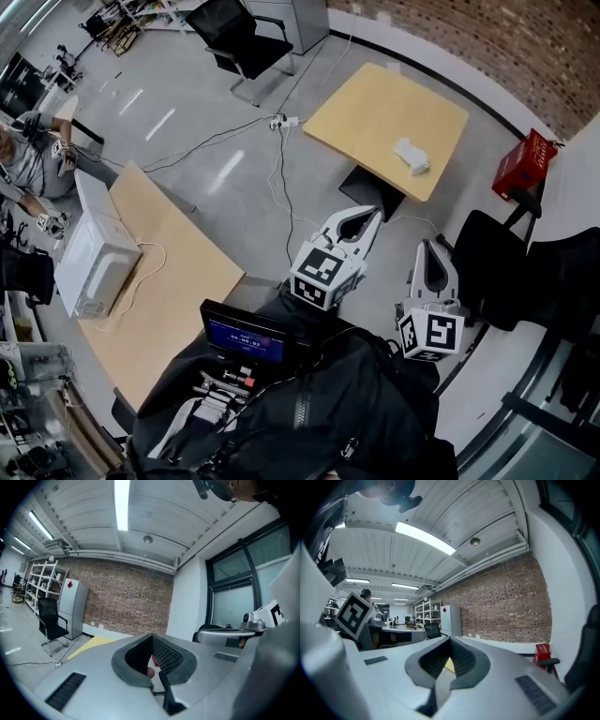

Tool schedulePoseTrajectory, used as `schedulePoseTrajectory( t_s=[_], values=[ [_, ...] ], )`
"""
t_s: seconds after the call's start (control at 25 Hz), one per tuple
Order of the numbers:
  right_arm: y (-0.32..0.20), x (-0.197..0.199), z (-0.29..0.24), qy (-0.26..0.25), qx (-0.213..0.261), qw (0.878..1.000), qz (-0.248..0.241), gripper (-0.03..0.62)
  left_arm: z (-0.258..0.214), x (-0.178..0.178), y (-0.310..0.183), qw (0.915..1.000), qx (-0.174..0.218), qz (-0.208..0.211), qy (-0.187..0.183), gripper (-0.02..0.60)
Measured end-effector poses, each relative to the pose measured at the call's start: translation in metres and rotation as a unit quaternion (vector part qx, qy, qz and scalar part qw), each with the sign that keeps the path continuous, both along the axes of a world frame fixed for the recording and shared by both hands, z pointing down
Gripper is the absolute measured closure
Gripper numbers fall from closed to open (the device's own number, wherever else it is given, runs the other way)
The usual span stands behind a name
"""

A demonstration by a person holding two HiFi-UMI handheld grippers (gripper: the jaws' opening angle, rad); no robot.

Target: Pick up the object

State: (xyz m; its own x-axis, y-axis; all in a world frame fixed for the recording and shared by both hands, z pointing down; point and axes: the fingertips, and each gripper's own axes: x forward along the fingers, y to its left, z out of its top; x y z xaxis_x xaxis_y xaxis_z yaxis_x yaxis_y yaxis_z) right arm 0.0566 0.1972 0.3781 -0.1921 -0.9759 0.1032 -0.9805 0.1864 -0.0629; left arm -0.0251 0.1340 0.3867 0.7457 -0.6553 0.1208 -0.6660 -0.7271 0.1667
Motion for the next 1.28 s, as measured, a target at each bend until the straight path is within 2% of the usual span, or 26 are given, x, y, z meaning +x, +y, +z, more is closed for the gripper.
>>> schedulePoseTrajectory(
  t_s=[0.36,0.64,0.92,1.28],
  values=[
    [-0.08,-0.003,0.011,-0.008,-0.028,1.0,0.003,0.592,0.013,0.007,-0.075,0.9992,-0.022,0.032,0.002,0.581],
    [-0.127,-0.015,0.015,0.01,-0.037,0.999,0.002,0.592,0.019,0.004,-0.12,0.9985,-0.028,0.048,0.0,0.581],
    [-0.149,-0.024,0.019,0.018,-0.044,0.999,0.007,0.592,0.033,0.005,-0.144,0.9972,-0.049,0.056,0.004,0.581],
    [-0.156,-0.009,0.027,0.023,-0.06,0.997,0.031,0.591,0.043,0.008,-0.152,0.9959,-0.069,0.057,0.011,0.581]
  ],
)
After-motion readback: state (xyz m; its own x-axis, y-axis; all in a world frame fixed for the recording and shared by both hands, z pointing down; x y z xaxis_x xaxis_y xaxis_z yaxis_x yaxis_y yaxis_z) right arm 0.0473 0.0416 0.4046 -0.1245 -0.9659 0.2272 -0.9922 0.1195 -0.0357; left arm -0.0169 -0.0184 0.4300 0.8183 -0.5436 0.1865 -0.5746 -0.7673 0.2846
